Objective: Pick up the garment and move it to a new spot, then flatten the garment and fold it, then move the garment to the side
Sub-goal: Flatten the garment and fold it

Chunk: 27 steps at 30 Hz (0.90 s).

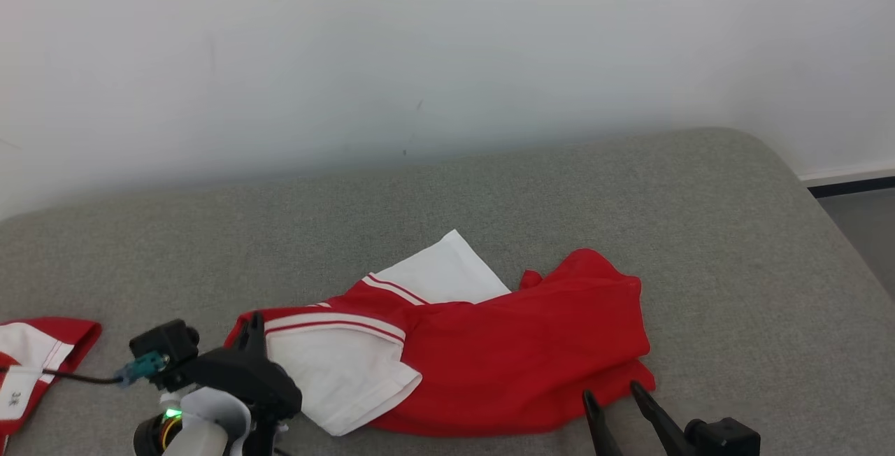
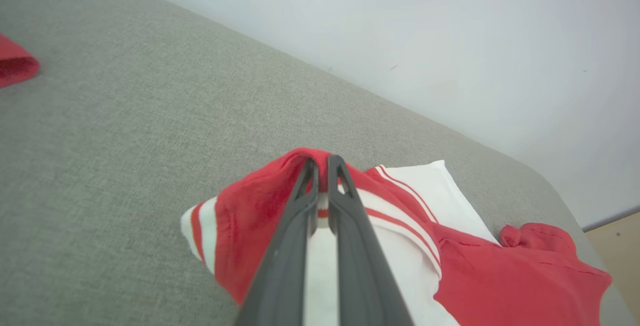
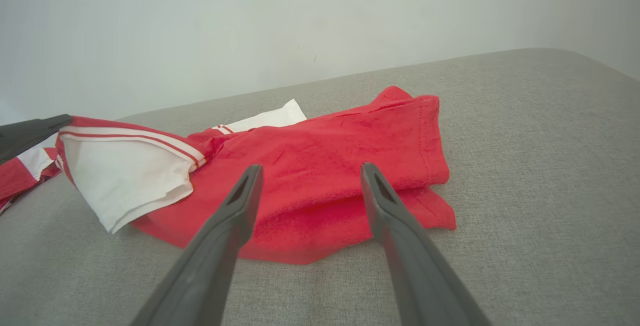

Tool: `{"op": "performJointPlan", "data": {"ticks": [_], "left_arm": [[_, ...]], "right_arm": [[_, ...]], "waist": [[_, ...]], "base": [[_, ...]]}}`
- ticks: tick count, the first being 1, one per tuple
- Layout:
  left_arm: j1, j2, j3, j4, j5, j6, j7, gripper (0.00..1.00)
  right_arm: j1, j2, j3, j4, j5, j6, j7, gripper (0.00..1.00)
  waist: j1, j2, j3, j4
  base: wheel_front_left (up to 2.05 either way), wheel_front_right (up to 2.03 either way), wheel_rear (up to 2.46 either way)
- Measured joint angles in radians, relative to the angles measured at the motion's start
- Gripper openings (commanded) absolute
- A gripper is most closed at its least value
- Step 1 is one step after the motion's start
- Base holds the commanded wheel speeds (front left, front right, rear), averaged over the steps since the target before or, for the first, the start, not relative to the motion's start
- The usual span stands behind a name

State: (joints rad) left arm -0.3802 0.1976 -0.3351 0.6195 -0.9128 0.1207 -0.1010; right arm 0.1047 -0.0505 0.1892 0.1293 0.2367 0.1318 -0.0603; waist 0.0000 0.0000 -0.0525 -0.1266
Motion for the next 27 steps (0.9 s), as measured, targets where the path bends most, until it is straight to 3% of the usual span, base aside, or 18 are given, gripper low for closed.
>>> {"op": "performJointPlan", "data": {"ticks": [5, 6, 7, 12, 17, 27], "left_arm": [[-0.068, -0.018, -0.041, 0.012, 0.038, 0.021, 0.023, 0.00], [-0.074, -0.025, -0.048, 0.026, 0.042, 0.021, 0.024, 0.13], [-0.078, -0.031, -0.057, 0.042, 0.045, 0.020, 0.025, 1.00], [-0.071, -0.058, -0.059, 0.101, 0.032, -0.008, 0.014, 1.00], [-0.021, -0.042, -0.054, 0.119, 0.019, -0.026, 0.003, 1.00], [0.167, -0.007, -0.087, 0.031, 0.008, -0.061, 0.007, 1.00]], "right_arm": [[0.001, 0.000, 0.014, -0.005, 0.000, 0.000, 0.006, 1.00], [0.001, 0.000, 0.016, -0.005, 0.000, 0.000, 0.007, 1.00], [0.001, 0.000, 0.018, -0.005, 0.000, 0.000, 0.007, 1.00], [0.006, 0.000, 0.023, -0.006, 0.000, 0.000, 0.015, 1.00], [0.018, 0.000, 0.012, -0.009, -0.003, 0.000, 0.016, 1.00], [0.027, 0.000, 0.014, -0.017, -0.001, 0.000, 0.017, 1.00]], "waist": [[0.0000, 0.0000, -0.008, 0.009], [0.0000, 0.0000, -0.008, 0.010], [0.0000, 0.0000, -0.009, 0.011], [0.0000, 0.0000, -0.014, 0.009], [0.0000, 0.0000, -0.021, 0.015], [-0.0001, 0.0000, -0.031, 0.054]], "base": [[0.00, 0.00, 0.00], [0.00, 0.00, 0.00], [0.00, 0.00, 0.00], [0.00, 0.00, 0.00], [0.00, 0.00, 0.00], [0.00, 0.00, 0.00]]}}
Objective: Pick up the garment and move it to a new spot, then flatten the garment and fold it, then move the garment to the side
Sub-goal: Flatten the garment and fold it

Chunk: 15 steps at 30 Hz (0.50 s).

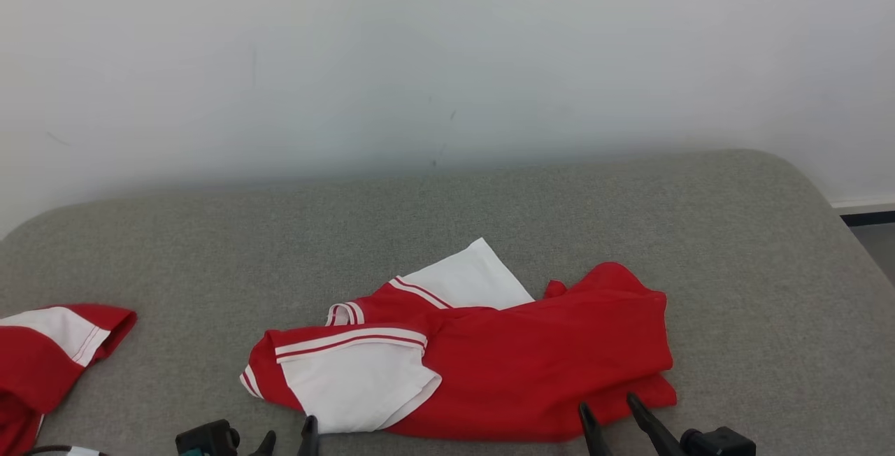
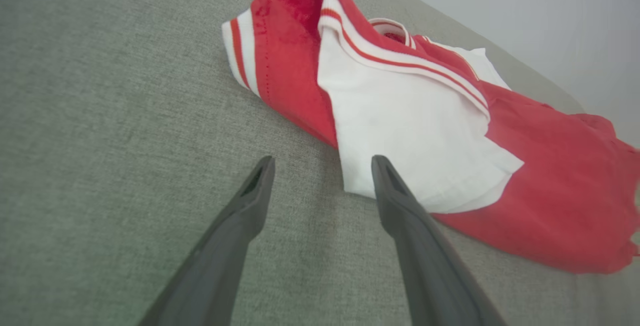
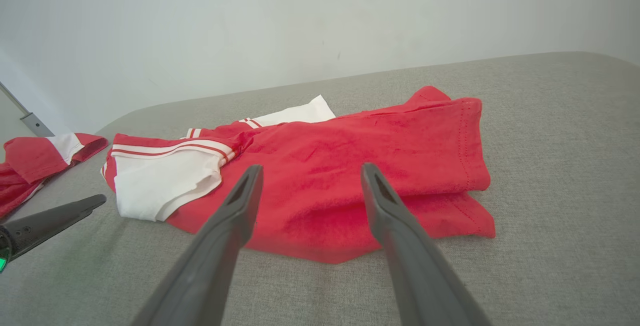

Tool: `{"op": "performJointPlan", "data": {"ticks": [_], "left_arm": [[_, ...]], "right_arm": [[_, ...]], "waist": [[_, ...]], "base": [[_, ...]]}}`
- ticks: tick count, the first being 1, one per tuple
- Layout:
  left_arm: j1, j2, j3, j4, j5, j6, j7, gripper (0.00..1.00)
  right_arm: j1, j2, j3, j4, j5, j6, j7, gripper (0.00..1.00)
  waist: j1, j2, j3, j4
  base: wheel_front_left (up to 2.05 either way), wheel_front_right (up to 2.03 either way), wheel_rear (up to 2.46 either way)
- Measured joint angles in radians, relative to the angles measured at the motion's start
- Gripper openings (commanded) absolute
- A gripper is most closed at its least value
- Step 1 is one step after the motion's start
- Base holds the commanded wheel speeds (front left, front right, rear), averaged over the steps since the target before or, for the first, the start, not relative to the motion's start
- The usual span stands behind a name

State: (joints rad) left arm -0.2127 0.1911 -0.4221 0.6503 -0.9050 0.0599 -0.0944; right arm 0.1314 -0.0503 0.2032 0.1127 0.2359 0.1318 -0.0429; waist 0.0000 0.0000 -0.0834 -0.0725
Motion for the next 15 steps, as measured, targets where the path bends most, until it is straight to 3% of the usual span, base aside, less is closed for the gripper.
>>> {"op": "performJointPlan", "data": {"ticks": [15], "left_arm": [[-0.064, 0.008, -0.099, 0.114, 0.100, -0.053, -0.028, 1.00]], "right_arm": [[-0.040, -0.012, 0.007, -0.010, -0.020, 0.000, 0.026, 1.00]], "waist": [[0.0001, 0.0000, 0.034, -0.033]], "base": [[0.00, 0.00, 0.00]]}}
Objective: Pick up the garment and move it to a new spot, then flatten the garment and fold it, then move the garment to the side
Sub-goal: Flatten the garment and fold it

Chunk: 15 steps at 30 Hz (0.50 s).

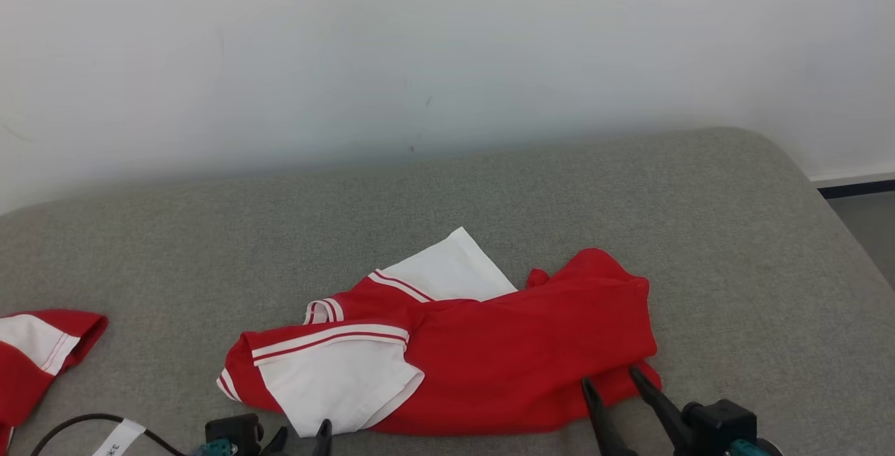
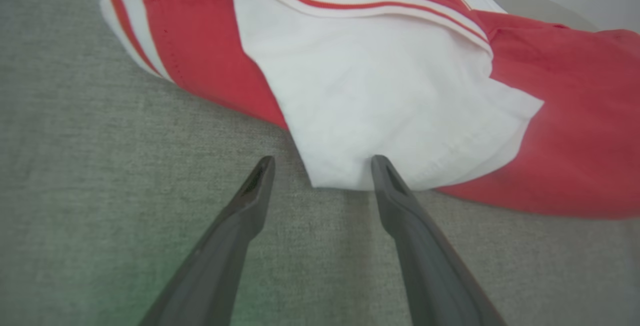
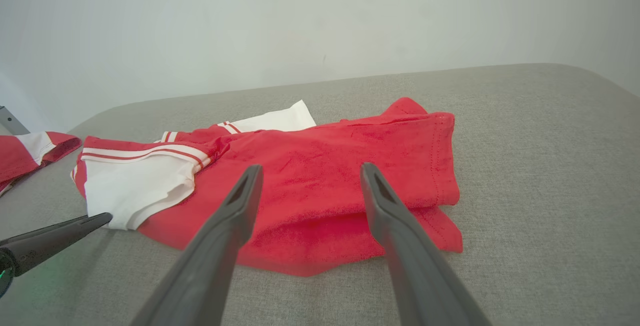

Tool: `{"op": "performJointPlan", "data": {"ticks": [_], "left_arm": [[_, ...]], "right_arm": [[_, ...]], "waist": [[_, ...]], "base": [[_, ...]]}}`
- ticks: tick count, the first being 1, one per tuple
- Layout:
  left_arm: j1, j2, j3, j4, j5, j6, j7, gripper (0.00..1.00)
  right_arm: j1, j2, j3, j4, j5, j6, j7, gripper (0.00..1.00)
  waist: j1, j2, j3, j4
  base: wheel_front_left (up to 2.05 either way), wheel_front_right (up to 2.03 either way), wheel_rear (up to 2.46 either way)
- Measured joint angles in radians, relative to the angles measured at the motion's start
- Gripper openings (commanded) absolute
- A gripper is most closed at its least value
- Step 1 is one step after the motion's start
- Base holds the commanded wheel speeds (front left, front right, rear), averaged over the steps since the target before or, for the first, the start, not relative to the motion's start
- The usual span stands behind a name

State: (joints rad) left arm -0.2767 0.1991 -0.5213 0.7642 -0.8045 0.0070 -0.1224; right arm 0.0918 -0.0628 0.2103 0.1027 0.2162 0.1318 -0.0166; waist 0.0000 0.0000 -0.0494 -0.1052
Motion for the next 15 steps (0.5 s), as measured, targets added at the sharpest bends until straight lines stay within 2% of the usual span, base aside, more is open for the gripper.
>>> {"op": "performJointPlan", "data": {"ticks": [4, 5, 7, 10, 11, 12, 14, 15], "left_arm": [[-0.018, -0.007, -0.013, 0.039, 0.006, -0.019, -0.007, 1.00], [-0.021, -0.009, -0.015, 0.046, 0.006, -0.025, -0.011, 0.93], [-0.029, -0.013, -0.019, 0.062, 0.007, -0.034, -0.013, 0.51], [-0.038, -0.021, -0.024, 0.078, 0.007, -0.052, -0.014, 0.19], [-0.042, -0.028, -0.028, 0.084, 0.002, -0.062, -0.013, 0.00], [-0.042, -0.028, -0.028, 0.084, 0.002, -0.062, -0.013, 0.00], [-0.048, -0.036, -0.032, 0.089, 0.002, -0.070, -0.010, 0.00], [-0.054, -0.039, -0.038, 0.092, 0.001, -0.079, -0.007, 0.00]], "right_arm": [[-0.036, -0.026, -0.022, -0.009, -0.004, 0.000, 0.029, 1.00], [-0.049, -0.029, -0.030, -0.012, -0.004, 0.000, 0.041, 1.00], [-0.074, -0.036, -0.052, -0.014, 0.005, 0.000, 0.074, 1.00], [-0.118, -0.055, -0.087, -0.010, 0.021, 0.000, 0.142, 1.00], [-0.157, -0.070, -0.113, 0.002, 0.027, 0.000, 0.208, 1.00], [-0.157, -0.070, -0.113, 0.002, 0.027, 0.000, 0.208, 1.00], [-0.200, -0.082, -0.133, 0.021, 0.035, 0.000, 0.295, 1.00], [-0.250, -0.082, -0.165, 0.046, 0.043, 0.000, 0.383, 1.00]], "waist": [[0.0000, 0.0000, 0.010, -0.009], [0.0000, 0.0000, 0.012, -0.009], [0.0000, 0.0000, 0.014, -0.005], [0.0000, 0.0000, 0.015, 0.004], [0.0000, 0.0000, 0.017, 0.011], [0.0000, 0.0000, 0.017, 0.011], [0.0000, 0.0000, 0.018, 0.019], [0.0000, 0.0000, 0.020, 0.027]], "base": [[0.00, 0.00, 0.00], [0.00, 0.00, 0.00], [0.00, 0.00, 0.00], [0.00, 0.00, 0.00], [0.00, 0.00, 0.00], [0.00, 0.00, 0.00], [0.00, 0.00, 0.00], [0.00, 0.00, 0.00]]}}
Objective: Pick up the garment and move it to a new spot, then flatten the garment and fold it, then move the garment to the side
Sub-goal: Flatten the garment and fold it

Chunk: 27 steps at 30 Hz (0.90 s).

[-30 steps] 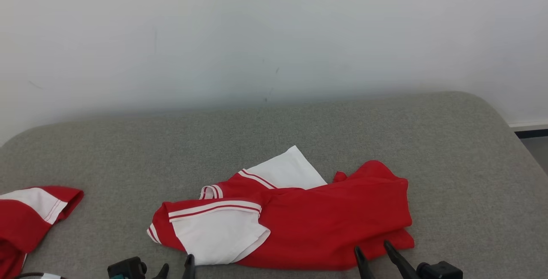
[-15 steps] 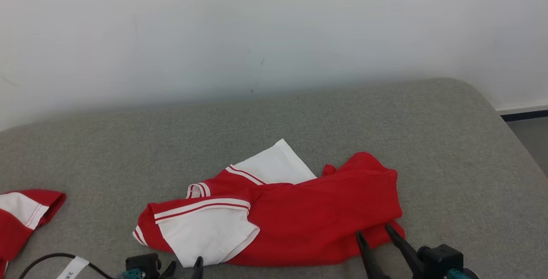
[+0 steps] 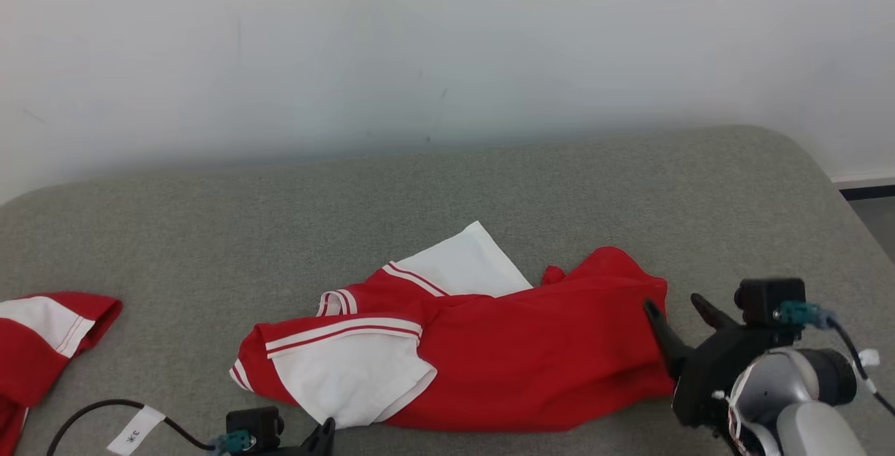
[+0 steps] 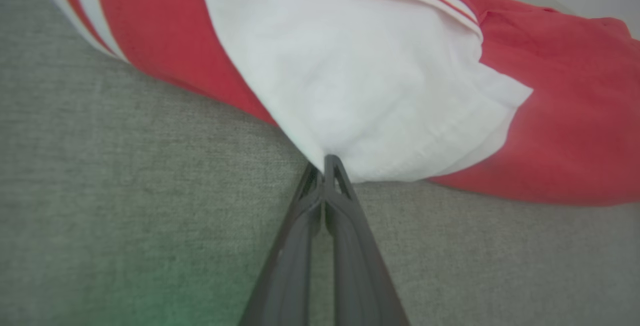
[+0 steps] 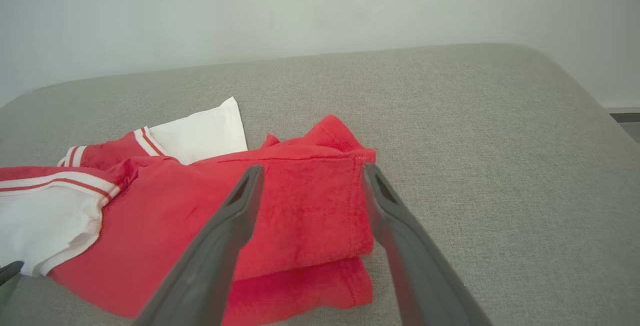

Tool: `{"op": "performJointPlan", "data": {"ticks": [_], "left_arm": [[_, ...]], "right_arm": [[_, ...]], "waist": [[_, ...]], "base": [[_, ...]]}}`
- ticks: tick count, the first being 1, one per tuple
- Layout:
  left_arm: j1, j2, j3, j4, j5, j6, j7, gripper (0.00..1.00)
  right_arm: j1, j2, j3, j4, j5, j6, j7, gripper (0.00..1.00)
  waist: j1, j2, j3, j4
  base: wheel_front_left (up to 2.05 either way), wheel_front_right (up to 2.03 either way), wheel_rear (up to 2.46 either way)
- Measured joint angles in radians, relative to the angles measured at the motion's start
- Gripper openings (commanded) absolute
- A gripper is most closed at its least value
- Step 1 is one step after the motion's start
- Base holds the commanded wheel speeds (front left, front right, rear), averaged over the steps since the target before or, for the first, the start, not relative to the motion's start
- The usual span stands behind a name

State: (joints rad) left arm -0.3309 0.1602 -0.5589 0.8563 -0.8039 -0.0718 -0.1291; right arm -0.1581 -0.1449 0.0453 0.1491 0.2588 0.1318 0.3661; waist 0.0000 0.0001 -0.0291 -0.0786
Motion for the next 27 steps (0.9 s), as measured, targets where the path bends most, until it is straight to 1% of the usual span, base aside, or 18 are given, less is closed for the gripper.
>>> {"op": "performJointPlan", "data": {"ticks": [3, 5, 7, 9, 12, 15, 17, 20, 25, 26, 27], "left_arm": [[-0.007, -0.005, -0.009, 0.002, -0.002, -0.009, 0.003, 0.00], [-0.016, -0.011, -0.014, 0.003, -0.002, -0.016, 0.004, 0.00], [-0.025, -0.019, -0.020, 0.002, -0.002, -0.018, 0.005, 0.00], [-0.031, -0.026, -0.024, 0.002, -0.002, -0.025, 0.004, 0.00], [-0.041, -0.025, -0.020, 0.002, -0.006, -0.025, -0.005, 0.00], [-0.041, -0.024, -0.017, 0.002, -0.009, -0.026, -0.010, 0.00], [-0.043, -0.023, -0.018, -0.002, -0.010, -0.026, -0.011, 0.00], [-0.051, -0.021, -0.021, -0.009, -0.010, -0.030, -0.010, 0.00], [-0.064, -0.021, -0.025, -0.020, -0.010, -0.030, -0.011, 0.00], [-0.065, -0.021, -0.026, -0.022, -0.010, -0.030, -0.011, 0.00], [-0.066, -0.021, -0.027, -0.023, -0.010, -0.030, -0.012, 0.00]], "right_arm": [[-0.081, 0.010, -0.079, 0.059, -0.001, 0.000, 0.111, 1.00], [-0.126, 0.024, -0.148, 0.112, -0.033, 0.000, 0.170, 1.00], [-0.150, 0.040, -0.214, 0.161, -0.070, 0.000, 0.221, 1.00], [-0.165, 0.054, -0.256, 0.194, -0.098, 0.000, 0.247, 1.00], [-0.200, 0.065, -0.284, 0.243, -0.104, 0.000, 0.246, 1.00], [-0.232, 0.074, -0.322, 0.298, -0.108, 0.000, 0.206, 1.00], [-0.253, 0.074, -0.342, 0.342, -0.120, 0.000, 0.201, 1.00], [-0.281, 0.073, -0.360, 0.396, -0.130, 0.000, 0.187, 1.00], [-0.335, 0.063, -0.361, 0.470, -0.118, 0.000, 0.144, 1.00], [-0.342, 0.063, -0.359, 0.484, -0.117, 0.000, 0.141, 0.75], [-0.348, 0.064, -0.359, 0.497, -0.116, 0.000, 0.134, 0.63]], "waist": [[0.0000, 0.0000, 0.004, 0.011], [0.0000, 0.0000, 0.008, 0.020], [0.0001, 0.0000, 0.011, 0.032], [0.0000, 0.0000, 0.014, 0.045], [0.0001, 0.0000, 0.019, 0.063], [0.0000, 0.0000, 0.028, 0.074], [0.0001, 0.0000, 0.036, 0.078], [0.0000, 0.0000, 0.051, 0.086], [0.0001, 0.0000, 0.078, 0.101], [0.0001, 0.0000, 0.083, 0.103], [0.0001, 0.0000, 0.087, 0.105]], "base": [[0.00, 0.00, 0.00], [0.00, 0.00, 0.00], [0.00, 0.00, 0.00], [0.00, 0.00, 0.00], [0.00, 0.00, 0.00], [0.00, 0.00, 0.00], [0.00, 0.00, 0.00], [0.00, 0.00, 0.00], [0.00, 0.00, 0.00], [0.00, 0.00, 0.00], [0.00, 0.00, 0.00]]}}
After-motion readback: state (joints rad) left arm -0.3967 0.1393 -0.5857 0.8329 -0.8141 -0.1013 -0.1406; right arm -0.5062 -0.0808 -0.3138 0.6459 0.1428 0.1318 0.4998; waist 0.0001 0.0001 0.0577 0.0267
